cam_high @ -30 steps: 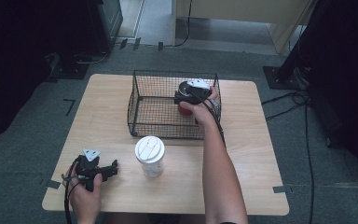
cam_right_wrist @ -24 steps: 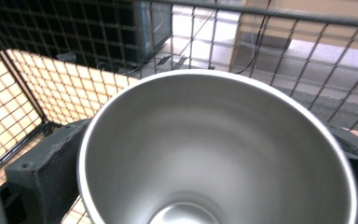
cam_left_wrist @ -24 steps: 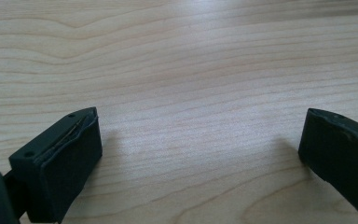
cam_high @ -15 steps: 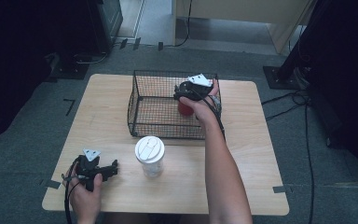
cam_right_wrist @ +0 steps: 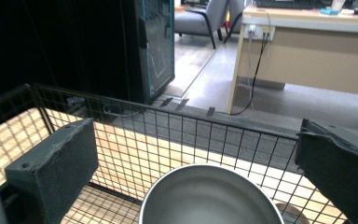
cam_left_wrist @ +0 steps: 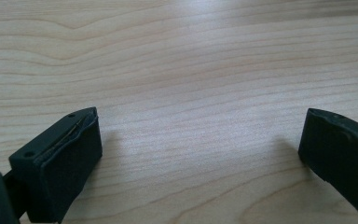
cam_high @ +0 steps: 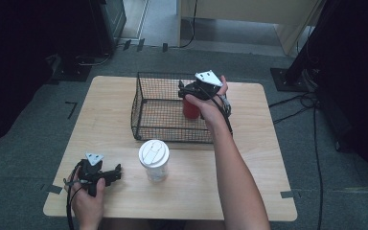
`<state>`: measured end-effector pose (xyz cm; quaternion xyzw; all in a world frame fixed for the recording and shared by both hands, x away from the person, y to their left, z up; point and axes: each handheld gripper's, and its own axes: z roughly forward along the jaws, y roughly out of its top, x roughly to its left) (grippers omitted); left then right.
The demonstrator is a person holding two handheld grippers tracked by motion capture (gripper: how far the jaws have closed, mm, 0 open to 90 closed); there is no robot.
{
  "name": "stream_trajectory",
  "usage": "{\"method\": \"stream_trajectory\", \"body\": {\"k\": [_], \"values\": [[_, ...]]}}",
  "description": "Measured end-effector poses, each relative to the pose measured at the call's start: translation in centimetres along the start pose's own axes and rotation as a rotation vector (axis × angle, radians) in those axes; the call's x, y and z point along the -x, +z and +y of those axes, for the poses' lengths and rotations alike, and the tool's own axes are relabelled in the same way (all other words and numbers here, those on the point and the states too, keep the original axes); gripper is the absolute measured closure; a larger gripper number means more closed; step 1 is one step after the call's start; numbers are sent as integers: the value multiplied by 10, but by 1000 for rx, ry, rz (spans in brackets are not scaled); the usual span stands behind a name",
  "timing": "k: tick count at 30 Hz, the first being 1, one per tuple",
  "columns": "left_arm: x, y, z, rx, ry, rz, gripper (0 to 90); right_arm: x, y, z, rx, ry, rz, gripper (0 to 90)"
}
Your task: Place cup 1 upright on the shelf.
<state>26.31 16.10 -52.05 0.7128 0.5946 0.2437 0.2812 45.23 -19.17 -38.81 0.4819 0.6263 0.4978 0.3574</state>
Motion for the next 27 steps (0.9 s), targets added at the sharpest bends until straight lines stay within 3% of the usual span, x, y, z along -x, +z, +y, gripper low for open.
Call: {"method": "stream_trajectory", "body": {"k": [9,27], "values": [[0,0,0,-1,0,-2,1,-3,-29,2,37,21,7,0],[0,0,0,2,-2,-2,1,-22,-102,-13,43,-48,82,3]]}}
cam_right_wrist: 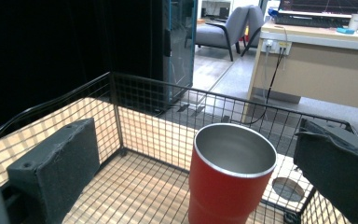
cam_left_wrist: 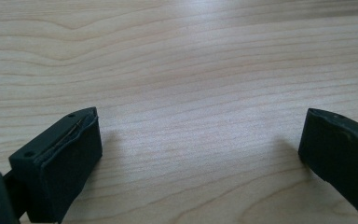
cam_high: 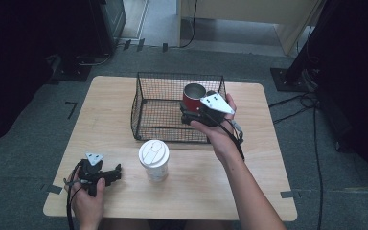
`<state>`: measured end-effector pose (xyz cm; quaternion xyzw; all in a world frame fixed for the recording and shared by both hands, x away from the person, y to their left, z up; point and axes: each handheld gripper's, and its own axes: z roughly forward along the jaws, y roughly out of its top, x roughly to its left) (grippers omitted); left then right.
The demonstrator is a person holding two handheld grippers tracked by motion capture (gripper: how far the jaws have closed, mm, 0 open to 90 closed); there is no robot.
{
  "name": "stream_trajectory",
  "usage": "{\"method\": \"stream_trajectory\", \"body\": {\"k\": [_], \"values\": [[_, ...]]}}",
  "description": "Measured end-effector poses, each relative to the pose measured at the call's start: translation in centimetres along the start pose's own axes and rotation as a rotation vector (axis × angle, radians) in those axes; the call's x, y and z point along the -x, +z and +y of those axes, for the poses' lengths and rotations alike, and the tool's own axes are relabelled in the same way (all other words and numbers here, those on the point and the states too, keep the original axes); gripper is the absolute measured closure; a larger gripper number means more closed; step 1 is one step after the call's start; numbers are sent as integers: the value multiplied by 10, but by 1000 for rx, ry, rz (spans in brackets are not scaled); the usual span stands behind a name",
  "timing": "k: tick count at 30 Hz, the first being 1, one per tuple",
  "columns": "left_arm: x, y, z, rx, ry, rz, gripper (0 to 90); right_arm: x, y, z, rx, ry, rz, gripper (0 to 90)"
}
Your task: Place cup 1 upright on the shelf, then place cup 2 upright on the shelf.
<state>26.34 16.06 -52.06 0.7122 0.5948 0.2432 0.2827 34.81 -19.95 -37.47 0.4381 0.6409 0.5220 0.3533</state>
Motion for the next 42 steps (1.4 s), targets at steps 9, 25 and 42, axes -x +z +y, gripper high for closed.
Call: {"method": "stream_trajectory", "body": {"k": [9,25,42], "values": [[0,0,0,-1,0,0,1,-8,-33,-19,4,-28,46,3],[1,0,0,0,0,-1,1,-29,-80,-64,-10,-24,135,3],[1,0,0,1,3,-2,1,-45,-99,-110,-51,-7,184,3]]}}
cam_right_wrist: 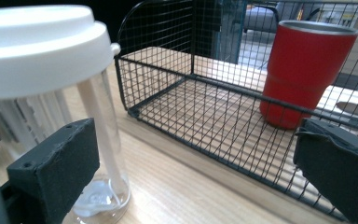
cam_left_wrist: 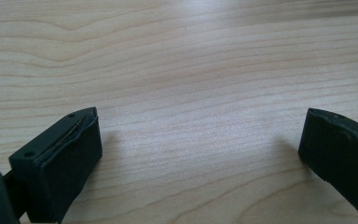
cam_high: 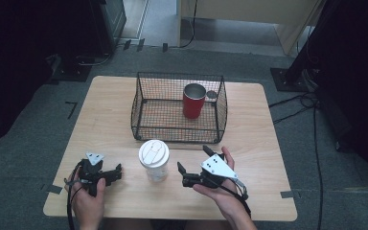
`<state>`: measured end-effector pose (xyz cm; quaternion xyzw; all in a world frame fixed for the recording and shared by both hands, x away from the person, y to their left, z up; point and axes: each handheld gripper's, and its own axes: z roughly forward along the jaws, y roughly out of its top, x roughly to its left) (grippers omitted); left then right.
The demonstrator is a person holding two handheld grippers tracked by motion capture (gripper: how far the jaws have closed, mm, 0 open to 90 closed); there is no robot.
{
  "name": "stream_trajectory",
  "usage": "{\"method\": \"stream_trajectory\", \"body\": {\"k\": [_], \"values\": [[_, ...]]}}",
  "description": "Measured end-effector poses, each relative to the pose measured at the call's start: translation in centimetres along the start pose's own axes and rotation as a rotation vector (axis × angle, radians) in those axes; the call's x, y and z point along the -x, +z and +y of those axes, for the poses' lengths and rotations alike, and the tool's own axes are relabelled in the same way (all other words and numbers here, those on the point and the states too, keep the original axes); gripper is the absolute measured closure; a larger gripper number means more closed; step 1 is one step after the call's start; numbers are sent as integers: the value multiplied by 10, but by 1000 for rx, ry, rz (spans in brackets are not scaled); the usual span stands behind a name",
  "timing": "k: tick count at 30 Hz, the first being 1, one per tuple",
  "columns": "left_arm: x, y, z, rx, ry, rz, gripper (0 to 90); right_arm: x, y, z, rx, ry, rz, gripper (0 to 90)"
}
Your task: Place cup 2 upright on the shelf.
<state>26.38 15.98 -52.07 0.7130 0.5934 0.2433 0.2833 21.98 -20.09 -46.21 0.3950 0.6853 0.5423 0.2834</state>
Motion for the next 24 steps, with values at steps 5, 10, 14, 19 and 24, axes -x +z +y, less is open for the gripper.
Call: {"method": "stream_trajectory", "body": {"k": [5,10,14,19,24], "values": [[0,0,0,-2,3,0,1,-5,1,-9,-11,9,12,3],[0,0,0,-2,3,0,1,-15,6,-19,-23,14,34,3],[0,0,0,-1,1,0,1,-25,12,-23,-23,23,58,3],[0,0,0,-2,3,0,1,-34,16,-25,-22,24,87,3],[0,0,0,-2,3,0,1,-39,20,-25,-20,29,101,3]]}}
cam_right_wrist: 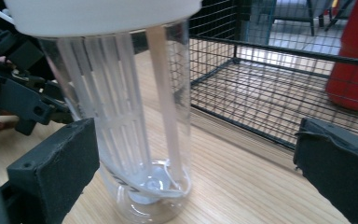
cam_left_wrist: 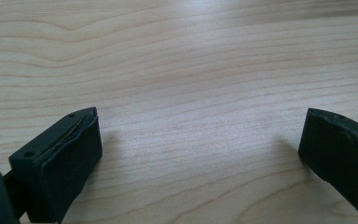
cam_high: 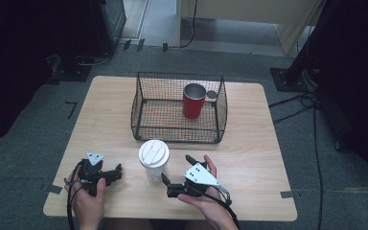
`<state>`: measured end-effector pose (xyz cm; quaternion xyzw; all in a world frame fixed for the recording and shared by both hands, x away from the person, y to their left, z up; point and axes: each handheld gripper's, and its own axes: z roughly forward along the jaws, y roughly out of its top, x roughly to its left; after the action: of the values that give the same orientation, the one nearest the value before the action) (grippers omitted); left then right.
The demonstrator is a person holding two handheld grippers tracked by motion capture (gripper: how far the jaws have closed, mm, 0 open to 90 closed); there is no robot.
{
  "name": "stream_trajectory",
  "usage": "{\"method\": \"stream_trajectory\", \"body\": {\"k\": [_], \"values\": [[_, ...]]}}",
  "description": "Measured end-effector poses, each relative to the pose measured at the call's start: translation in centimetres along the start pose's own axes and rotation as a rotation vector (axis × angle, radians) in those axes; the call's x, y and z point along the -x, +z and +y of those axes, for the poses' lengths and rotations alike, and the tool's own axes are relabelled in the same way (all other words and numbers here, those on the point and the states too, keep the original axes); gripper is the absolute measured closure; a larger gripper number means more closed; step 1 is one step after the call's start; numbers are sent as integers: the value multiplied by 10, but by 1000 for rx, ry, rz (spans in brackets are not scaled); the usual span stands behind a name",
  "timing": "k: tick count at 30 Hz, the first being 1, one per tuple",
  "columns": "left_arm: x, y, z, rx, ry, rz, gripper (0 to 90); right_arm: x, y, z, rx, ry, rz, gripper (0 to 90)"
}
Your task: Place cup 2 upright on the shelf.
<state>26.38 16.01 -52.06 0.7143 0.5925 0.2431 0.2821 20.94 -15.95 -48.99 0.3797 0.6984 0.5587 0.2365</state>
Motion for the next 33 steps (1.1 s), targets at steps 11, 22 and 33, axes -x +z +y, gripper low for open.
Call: {"method": "stream_trajectory", "body": {"k": [11,22,33], "values": [[0,0,0,1,-2,-1,1,-13,13,4,9,1,33,4],[0,0,0,1,-1,0,1,-20,25,13,26,-1,51,21],[0,0,0,1,-2,-1,1,-27,41,24,44,-5,56,36]]}}
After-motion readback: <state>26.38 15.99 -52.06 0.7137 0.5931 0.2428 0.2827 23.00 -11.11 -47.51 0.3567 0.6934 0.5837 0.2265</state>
